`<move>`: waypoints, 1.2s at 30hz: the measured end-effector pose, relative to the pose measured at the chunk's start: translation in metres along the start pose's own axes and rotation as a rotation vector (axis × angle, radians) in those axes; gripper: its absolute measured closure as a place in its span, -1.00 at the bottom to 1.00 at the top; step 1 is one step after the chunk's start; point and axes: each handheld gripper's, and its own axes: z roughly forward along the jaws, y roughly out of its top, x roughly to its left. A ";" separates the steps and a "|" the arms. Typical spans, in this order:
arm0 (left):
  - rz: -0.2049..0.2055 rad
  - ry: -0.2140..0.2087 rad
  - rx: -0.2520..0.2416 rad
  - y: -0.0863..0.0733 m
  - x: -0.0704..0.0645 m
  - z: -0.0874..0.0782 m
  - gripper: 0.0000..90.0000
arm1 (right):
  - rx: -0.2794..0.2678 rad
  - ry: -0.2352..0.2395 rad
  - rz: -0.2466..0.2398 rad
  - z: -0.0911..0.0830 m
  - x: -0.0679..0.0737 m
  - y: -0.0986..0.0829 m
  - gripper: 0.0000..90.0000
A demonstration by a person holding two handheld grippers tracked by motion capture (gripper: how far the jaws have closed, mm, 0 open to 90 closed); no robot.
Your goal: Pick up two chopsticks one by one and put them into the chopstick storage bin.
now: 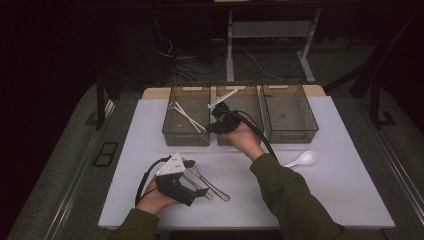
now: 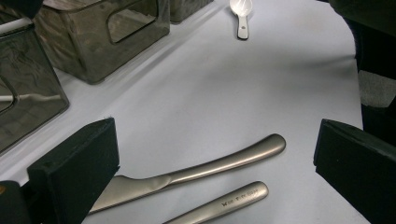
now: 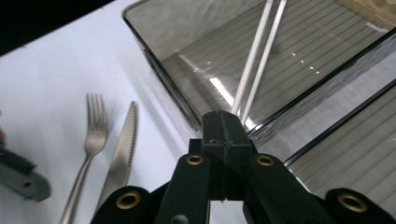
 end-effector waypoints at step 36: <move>0.012 0.021 0.032 -0.003 0.001 0.002 -1.00 | -0.167 0.095 -0.024 -0.079 -0.001 -0.091 -0.17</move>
